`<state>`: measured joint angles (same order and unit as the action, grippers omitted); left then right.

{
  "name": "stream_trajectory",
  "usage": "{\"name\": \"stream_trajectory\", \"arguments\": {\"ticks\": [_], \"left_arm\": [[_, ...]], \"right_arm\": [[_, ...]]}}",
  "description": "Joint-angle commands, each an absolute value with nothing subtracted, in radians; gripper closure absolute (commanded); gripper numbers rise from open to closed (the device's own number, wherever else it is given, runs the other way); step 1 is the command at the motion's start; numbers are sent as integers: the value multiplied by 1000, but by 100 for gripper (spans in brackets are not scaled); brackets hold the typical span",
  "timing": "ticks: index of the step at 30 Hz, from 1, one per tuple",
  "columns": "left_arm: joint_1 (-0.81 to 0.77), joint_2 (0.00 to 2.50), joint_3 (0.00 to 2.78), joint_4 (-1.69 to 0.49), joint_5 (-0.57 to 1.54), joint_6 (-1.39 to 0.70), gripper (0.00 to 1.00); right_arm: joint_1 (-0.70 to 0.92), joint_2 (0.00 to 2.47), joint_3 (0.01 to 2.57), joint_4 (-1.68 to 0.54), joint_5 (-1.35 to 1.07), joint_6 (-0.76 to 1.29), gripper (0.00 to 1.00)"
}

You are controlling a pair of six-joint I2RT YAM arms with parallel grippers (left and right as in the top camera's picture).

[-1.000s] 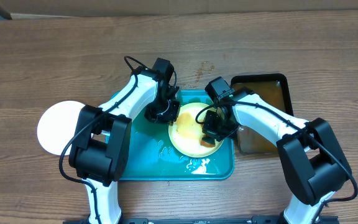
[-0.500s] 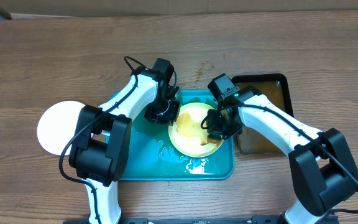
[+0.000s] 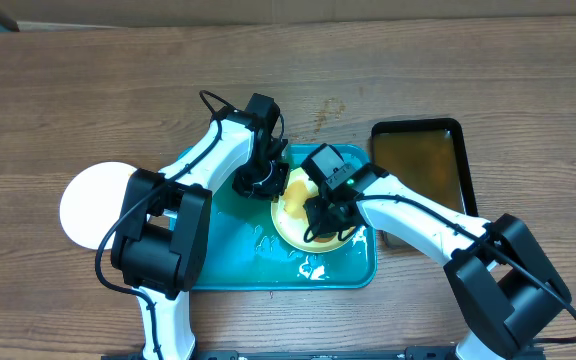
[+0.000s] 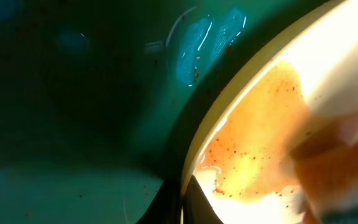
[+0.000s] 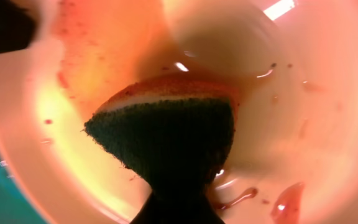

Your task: Clean dirty plates on tray and stack at the side

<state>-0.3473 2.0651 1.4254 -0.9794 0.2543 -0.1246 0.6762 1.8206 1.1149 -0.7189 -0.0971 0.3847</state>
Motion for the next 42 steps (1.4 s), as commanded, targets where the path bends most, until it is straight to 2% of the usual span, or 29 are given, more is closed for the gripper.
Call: {"name": "stream_trajectory", "arguments": {"ticks": [1,5,12,21,27,35,42], "left_arm": [[-347,2073,1396,-987,184,-143,96],[-347,2073,1396,-987,184,-147,96],[-347,2073,1396,-992,184,-146,96],[-347,2072,1396,-994,184,-147,96],[-346,2047,1408,-979,175,-147,96],[-346,1885,1419,-968,35,-165,96],[-348,1701,1419,-967,-151,-165,96]], "right_arm": [[672,1798,1067,-678,-67,324,96],[672,1798,1009,-617,-25,290,96],[661,1797,1029,-656,323,398,96],[633,1785,1142,-722,274,397,96],[611,1669,1190,-767,242,454,96],[369,1547,1190,-894,209,534,96],[164,1568,1156,-927,40,379,96]]}}
